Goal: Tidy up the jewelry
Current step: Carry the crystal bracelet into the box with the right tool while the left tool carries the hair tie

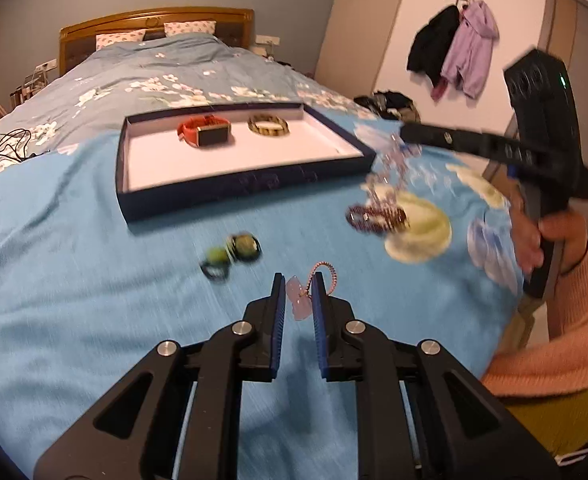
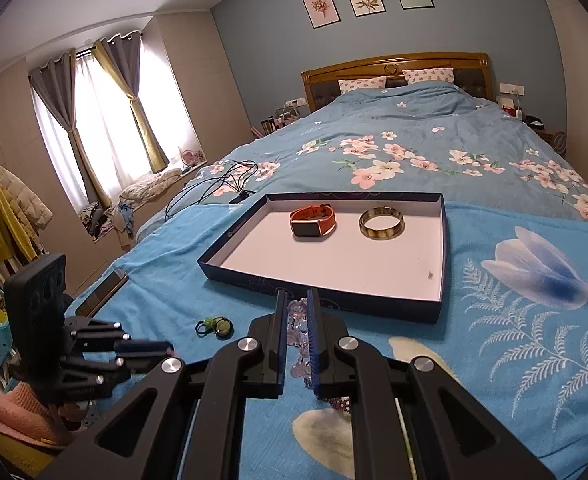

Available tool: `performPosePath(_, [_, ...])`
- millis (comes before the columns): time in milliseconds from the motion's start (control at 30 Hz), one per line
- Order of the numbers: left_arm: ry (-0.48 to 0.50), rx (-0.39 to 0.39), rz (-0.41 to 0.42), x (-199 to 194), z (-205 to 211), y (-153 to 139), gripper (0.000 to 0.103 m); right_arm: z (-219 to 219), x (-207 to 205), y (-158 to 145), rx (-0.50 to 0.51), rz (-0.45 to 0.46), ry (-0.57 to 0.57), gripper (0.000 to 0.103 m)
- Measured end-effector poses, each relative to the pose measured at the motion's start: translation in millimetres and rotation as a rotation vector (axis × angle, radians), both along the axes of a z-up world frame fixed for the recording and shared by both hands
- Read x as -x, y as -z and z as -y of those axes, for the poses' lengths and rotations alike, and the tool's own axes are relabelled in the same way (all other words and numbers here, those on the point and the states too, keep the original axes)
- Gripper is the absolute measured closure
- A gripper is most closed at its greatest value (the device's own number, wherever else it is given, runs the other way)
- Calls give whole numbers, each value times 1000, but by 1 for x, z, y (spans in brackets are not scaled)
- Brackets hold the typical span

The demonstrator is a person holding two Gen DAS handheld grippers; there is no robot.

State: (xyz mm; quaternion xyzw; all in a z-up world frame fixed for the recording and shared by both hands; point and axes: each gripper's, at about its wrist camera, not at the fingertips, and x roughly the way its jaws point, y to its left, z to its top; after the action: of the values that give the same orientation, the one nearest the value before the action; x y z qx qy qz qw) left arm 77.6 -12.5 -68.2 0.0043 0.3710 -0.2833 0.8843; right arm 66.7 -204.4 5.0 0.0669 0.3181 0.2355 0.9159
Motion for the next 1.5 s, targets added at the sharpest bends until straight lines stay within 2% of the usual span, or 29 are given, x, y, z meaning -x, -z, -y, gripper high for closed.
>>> performPosePath(300, [-42, 3, 52, -32, 2, -16, 89, -2, -12, -8, 1, 20, -2, 95])
performPosePath(700, [-66, 4, 67, -76, 5, -30, 89, -7, -41, -24, 18, 55, -11, 95])
performPosePath(1033, [-76, -23, 77, -103, 12, -33, 89, -8, -71, -21, 33, 47, 4, 95])
performPosePath(1500, [-84, -46, 73, -127, 20, -30, 89, -16, -90, -19, 42, 37, -4, 95])
